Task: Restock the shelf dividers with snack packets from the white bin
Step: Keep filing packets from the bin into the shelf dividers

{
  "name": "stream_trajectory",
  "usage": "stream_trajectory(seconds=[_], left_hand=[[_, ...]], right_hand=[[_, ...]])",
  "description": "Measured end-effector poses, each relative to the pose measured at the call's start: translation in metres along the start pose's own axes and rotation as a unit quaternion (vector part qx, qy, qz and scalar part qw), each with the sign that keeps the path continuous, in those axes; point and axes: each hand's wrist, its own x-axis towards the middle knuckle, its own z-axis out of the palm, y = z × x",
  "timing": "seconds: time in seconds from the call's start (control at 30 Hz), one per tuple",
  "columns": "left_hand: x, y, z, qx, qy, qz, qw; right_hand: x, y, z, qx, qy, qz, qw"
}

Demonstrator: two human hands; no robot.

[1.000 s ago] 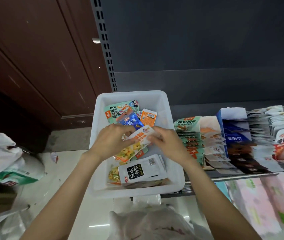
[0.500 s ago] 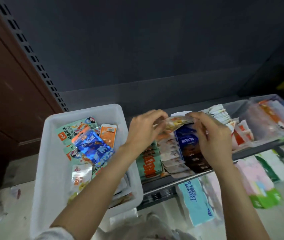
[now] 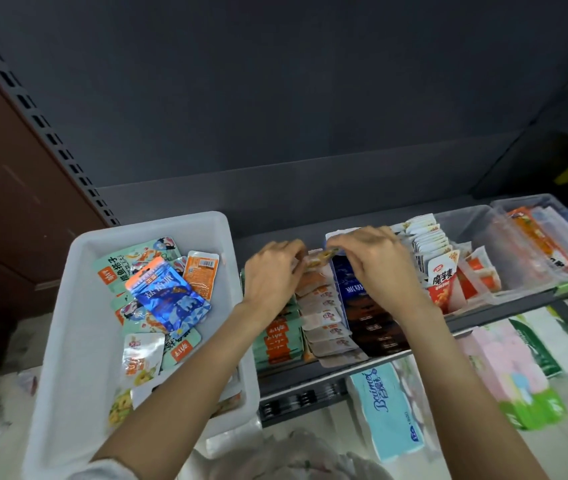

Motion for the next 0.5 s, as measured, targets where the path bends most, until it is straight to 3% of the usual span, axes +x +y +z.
stream_trajectory(seconds=[0.1,0.27,0.4,0.5], left_hand=[[-0.007,-0.007,0.007,0.055,-0.022,0.005,0.998],[-0.015,-0.012,0.007,0.056,-0.063,0.029,0.996],[-0.019,-0.015,0.0,-0.011,-0.115,0.042,0.992],[-0.025,-0.019,-0.016,-0.067,-0.074,0.037,0.994]], right_hand=[[-0.004,0.0,0.015,-0.01,-0.039,-0.02,0.999],[-0.014,-0.009,0.052,-0.147,-0.208,-0.057,0.965],[-0.01,-0.017,0.056,-0.212,-0.241,-0.07,0.944],[-0.013,-0.02,0.054,-0.201,-0.253,-0.056,0.945]])
